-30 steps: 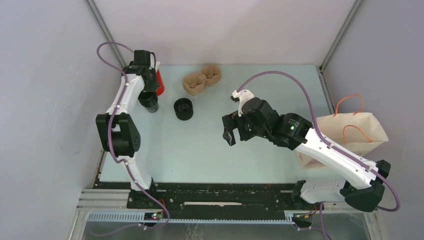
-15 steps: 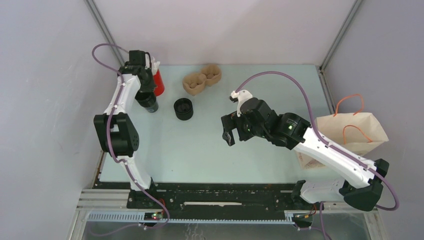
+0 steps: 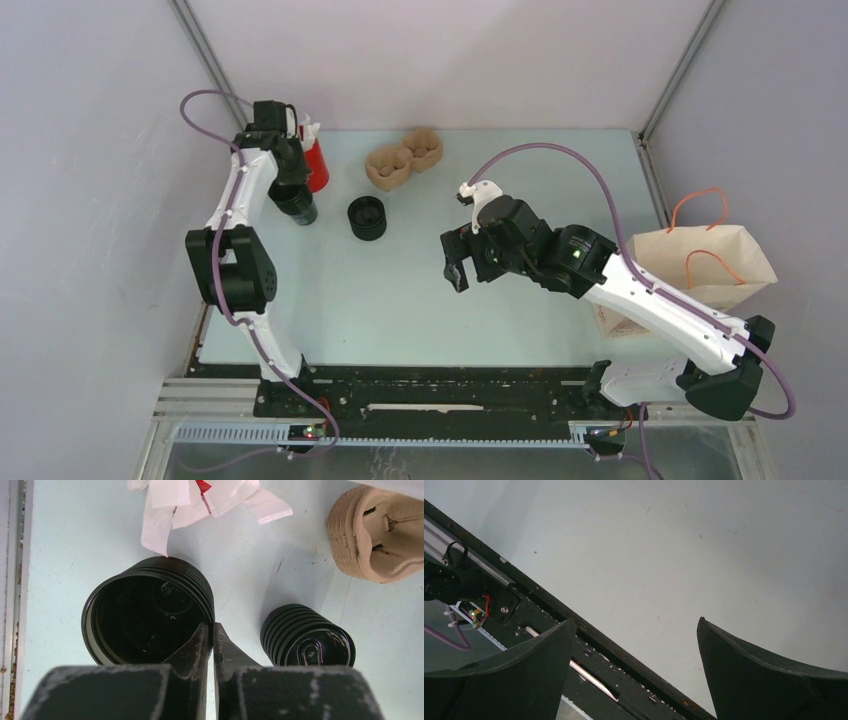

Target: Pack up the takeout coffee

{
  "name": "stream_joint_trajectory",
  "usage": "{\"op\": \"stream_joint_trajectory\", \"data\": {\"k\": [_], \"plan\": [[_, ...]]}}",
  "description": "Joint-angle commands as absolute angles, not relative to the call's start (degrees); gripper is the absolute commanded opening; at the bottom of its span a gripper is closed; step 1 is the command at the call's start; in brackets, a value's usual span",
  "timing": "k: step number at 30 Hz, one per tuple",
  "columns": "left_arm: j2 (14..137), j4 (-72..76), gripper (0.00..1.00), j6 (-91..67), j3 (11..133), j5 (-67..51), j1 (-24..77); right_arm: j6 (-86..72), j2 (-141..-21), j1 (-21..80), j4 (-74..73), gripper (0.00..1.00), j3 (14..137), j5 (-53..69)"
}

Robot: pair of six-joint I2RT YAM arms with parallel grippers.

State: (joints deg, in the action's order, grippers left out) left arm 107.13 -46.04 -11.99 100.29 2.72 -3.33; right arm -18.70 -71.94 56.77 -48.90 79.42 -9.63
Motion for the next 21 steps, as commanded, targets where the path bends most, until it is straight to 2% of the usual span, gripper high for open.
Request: {"op": "stream_joint_trajectory", "data": {"k": [1, 10, 21], "plan": [[105.4, -45.8, 0.07, -12.9, 104.0, 1.8, -3.9, -18.0, -72.2, 57.5, -48.3, 1.00, 79.4, -10.5], [104.3, -45.7, 0.07, -13.1, 103.8, 3.4, -4.2, -17.8, -72.6, 57.5, -48.0, 1.00, 79.4, -10.5], [102.2, -45.7, 0.02, -12.4, 103.8, 8.5, -3.6, -17.3, -73.1, 57.5, -47.5, 1.00, 79.4, -10.3]]}}
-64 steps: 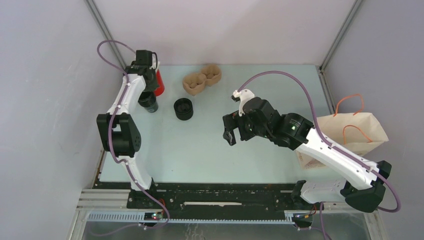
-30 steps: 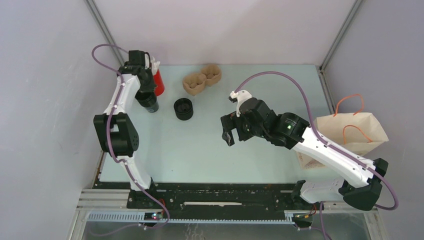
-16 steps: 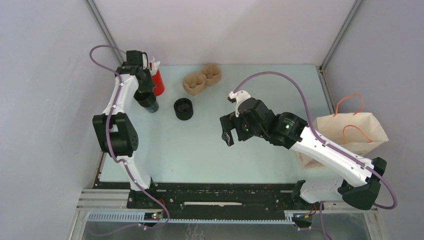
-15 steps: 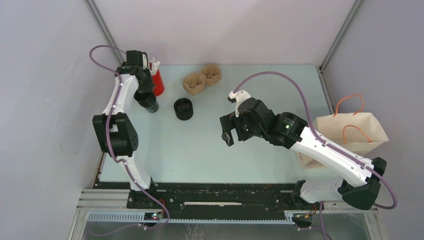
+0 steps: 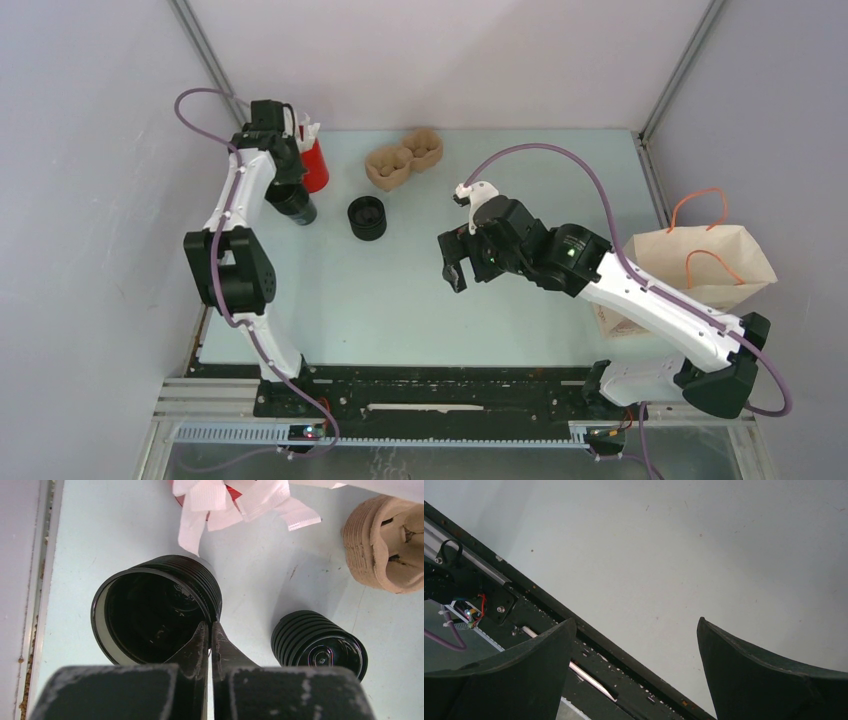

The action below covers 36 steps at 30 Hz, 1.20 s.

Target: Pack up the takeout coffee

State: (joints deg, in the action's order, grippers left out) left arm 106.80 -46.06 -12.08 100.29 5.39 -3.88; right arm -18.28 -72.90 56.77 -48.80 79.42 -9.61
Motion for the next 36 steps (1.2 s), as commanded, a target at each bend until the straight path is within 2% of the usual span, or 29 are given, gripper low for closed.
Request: {"op": "stream_joint_trajectory", "data": {"k": [1, 14, 20, 28, 32, 36], "plan": [[102.0, -45.7, 0.01, -12.3, 103.7, 9.0, -3.4, -17.3, -73.2, 57.5, -47.5, 1.00, 79.4, -10.2], [99.7, -45.8, 0.00, -11.0, 103.7, 13.1, -1.6, -16.9, -73.2, 57.5, -47.4, 1.00, 79.4, -10.2], [94.9, -44.0, 0.00, -10.5, 102.1, 18.4, -0.5, -16.9, -73.0, 57.5, -47.5, 1.00, 79.4, -10.3], [87.3, -44.2, 0.00, -11.3, 102.3, 19.5, -0.5, -16.4, -72.3, 57.5, -47.5, 1.00, 80.4, -10.5], [82.9, -46.3, 0.00, -9.3, 102.2, 27.3, 6.5, -16.2, -71.4, 57.5, -48.0, 1.00, 80.9, -10.9], [78.5, -51.6, 0.00, -8.5, 98.7, 36.0, 19.1, -16.7, -70.2, 57.5, -49.2, 1.00, 80.3, -13.5]]}}
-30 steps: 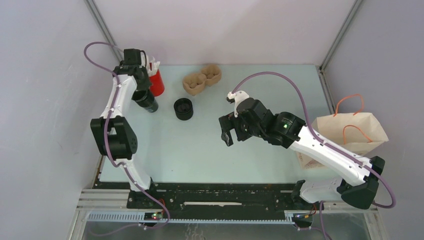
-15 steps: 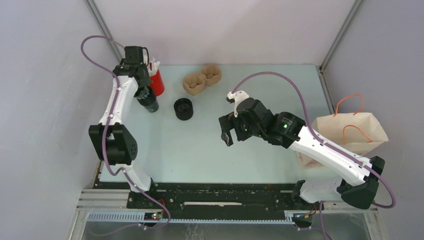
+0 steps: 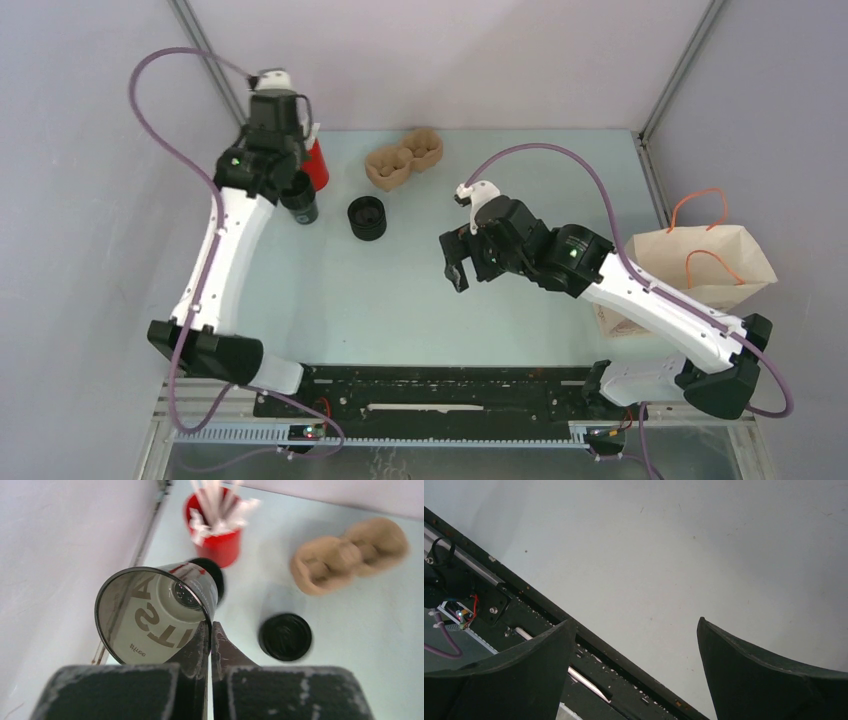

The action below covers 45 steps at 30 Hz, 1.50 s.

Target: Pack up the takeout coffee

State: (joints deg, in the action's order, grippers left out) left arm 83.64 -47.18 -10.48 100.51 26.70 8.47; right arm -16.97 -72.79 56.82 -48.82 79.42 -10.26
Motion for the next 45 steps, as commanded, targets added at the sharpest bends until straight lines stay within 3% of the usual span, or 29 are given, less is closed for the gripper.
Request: {"op": "stream_joint_trajectory", "data": {"k": [1, 8, 16, 25, 45], "plan": [[77.3, -52.2, 0.00, -9.5, 95.8, 35.9, 22.5, -16.9, -69.6, 57.5, -49.1, 1.00, 79.8, -14.3], [72.7, -49.0, 0.00, -20.2, 74.4, 34.5, 46.7, -19.5, -62.8, 57.0, -49.7, 1.00, 77.0, -22.1], [84.1, -44.7, 0.00, -25.7, 73.3, 33.8, 64.3, -19.5, -50.0, 55.7, -49.9, 1.00, 73.1, -24.2], [96.3, -44.2, 0.01, -24.4, 80.0, 31.7, 69.4, -21.0, -46.6, 54.7, -50.9, 1.00, 71.5, -23.4], [99.2, -44.5, 0.10, -23.8, 80.3, 28.3, 69.3, -20.1, -46.9, 53.7, -50.2, 1.00, 71.5, -22.0]]}}
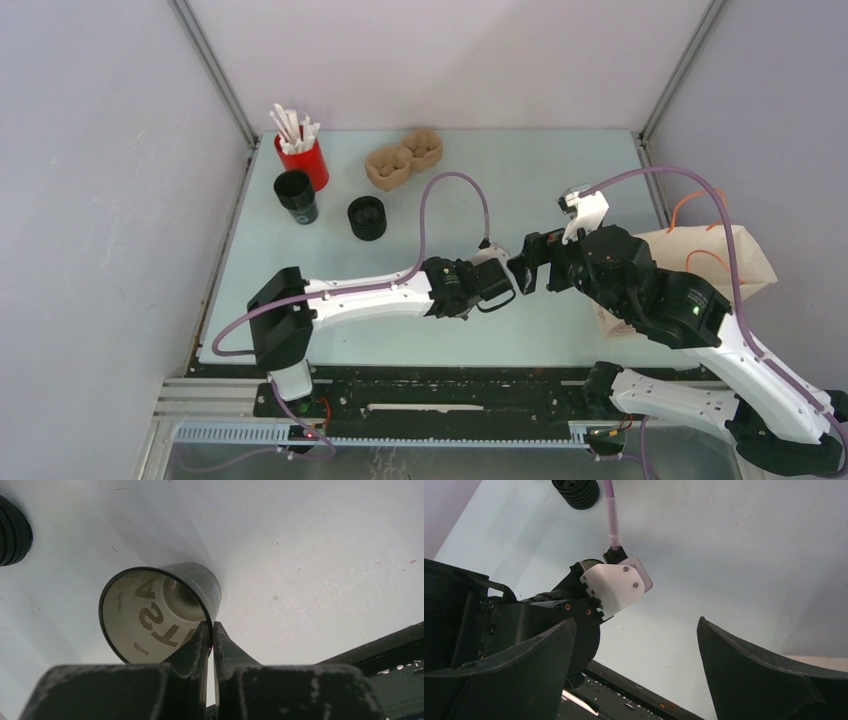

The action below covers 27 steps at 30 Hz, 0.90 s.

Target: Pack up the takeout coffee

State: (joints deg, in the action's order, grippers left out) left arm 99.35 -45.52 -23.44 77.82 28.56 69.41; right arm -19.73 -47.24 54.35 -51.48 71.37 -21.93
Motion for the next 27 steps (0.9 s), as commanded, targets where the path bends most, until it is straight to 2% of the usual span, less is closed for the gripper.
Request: {"op": "stream_joint_trajectory", "data": {"k": [1, 4, 8, 13, 16, 19, 25, 27], "plan": [[99.2, -44.3, 0.11, -23.8, 80.2, 28.1, 69.2, -20.1, -46.9, 53.7, -50.2, 1.00, 71.5, -21.9], [98.7, -44.4, 0.21, -24.0, 80.1, 28.5, 68.9, -20.1, -46.9, 53.6, -50.1, 1.00, 71.5, -21.7], [93.0, -46.5, 0.53, -24.0, 81.0, 31.5, 68.5, -20.0, -46.6, 53.6, -50.1, 1.00, 71.5, -21.6], [81.2, -48.1, 0.73, -21.0, 82.4, 30.3, 63.2, -19.8, -46.2, 53.3, -50.0, 1.00, 71.5, -21.9], [75.2, -46.0, 0.80, -18.7, 78.4, 21.3, 51.9, -19.6, -45.9, 53.1, -49.6, 1.00, 71.5, -21.6], [74.6, -45.4, 0.83, -15.9, 76.3, 9.8, 38.5, -19.6, -45.7, 53.0, -49.5, 1.00, 71.5, -21.2], [87.4, -47.0, 0.85, -12.8, 86.0, 2.9, 23.5, -20.2, -46.1, 52.9, -50.0, 1.00, 71.5, -21.2], [94.4, -47.6, 0.83, -13.4, 91.4, 1.2, 20.2, -20.3, -46.5, 52.9, -49.8, 1.00, 71.5, -20.8]]}}
